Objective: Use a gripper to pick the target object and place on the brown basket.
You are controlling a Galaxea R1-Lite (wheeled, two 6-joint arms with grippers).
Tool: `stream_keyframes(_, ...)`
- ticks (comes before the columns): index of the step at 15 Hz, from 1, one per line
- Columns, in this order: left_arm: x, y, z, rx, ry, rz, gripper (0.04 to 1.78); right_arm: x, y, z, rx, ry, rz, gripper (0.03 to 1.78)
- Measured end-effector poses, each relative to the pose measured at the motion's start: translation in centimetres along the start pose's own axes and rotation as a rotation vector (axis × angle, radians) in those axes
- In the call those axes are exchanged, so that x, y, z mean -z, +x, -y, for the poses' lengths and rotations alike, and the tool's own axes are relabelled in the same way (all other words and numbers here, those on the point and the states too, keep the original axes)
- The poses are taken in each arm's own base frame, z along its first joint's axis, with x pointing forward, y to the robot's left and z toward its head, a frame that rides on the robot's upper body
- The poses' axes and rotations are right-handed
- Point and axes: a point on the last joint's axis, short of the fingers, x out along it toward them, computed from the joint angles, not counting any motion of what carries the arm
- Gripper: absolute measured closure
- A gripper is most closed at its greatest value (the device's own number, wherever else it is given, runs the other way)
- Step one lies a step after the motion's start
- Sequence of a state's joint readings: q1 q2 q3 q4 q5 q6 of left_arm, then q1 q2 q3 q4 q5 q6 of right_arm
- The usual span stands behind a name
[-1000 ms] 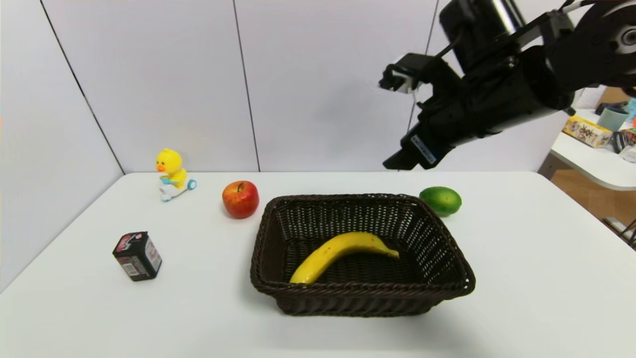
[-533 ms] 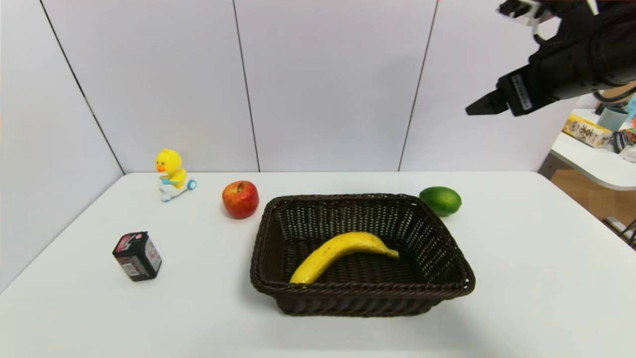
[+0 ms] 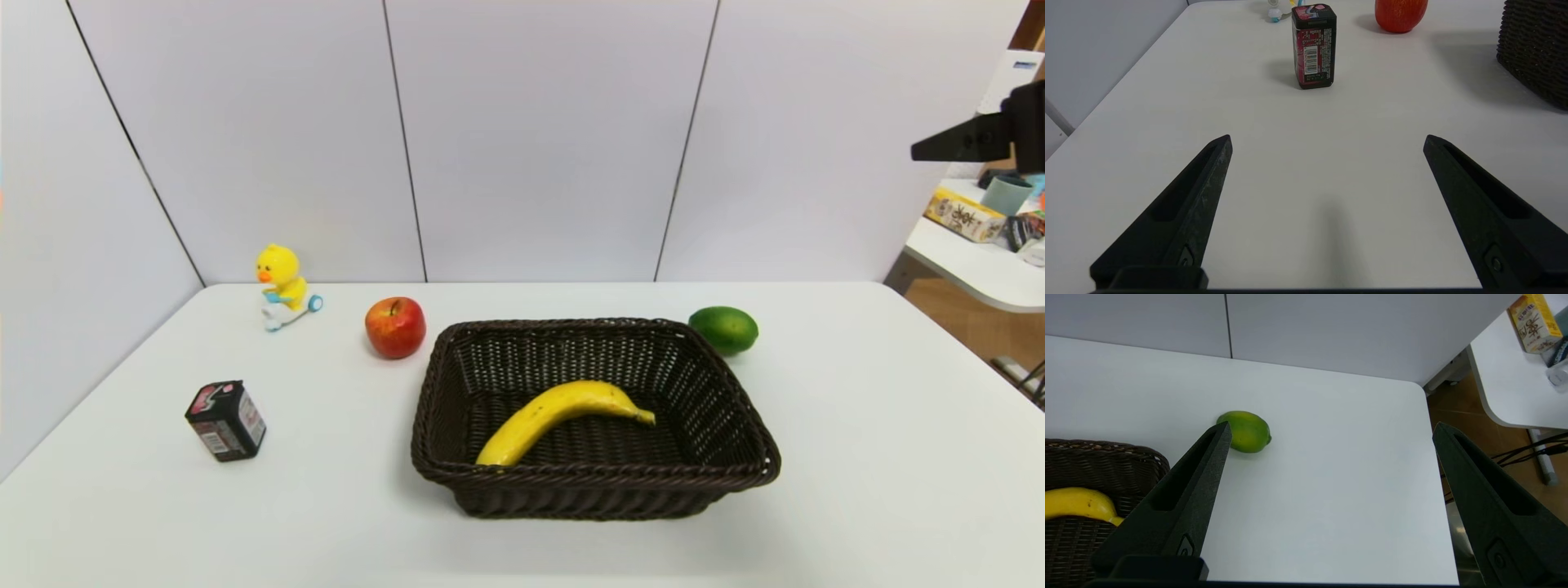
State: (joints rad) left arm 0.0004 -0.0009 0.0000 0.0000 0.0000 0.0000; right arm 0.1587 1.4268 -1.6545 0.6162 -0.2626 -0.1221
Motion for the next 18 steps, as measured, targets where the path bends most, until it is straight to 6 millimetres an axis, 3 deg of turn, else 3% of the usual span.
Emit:
stream_keyframes(6,0.0,0.0,0.0,0.000,0.000,0.000,0.13,5.1,-6.2,1.7,0.019,0.015,0.159,0.12)
stream_keyframes(10,0.0,0.0,0.0,0.000,0.000,0.000,0.13,10.9,-10.0,1.9,0.054,-0.013,0.257,0.12)
stream_keyframes(14,0.0,0.0,0.0,0.000,0.000,0.000,0.13,17.9,-11.9,1.1,0.085,-0.009,0.294,0.12)
stream_keyframes(18,0.0,0.0,0.0,0.000,0.000,0.000,0.13,22.1,-12.7,0.5,0.111,0.009,0.420,0.11)
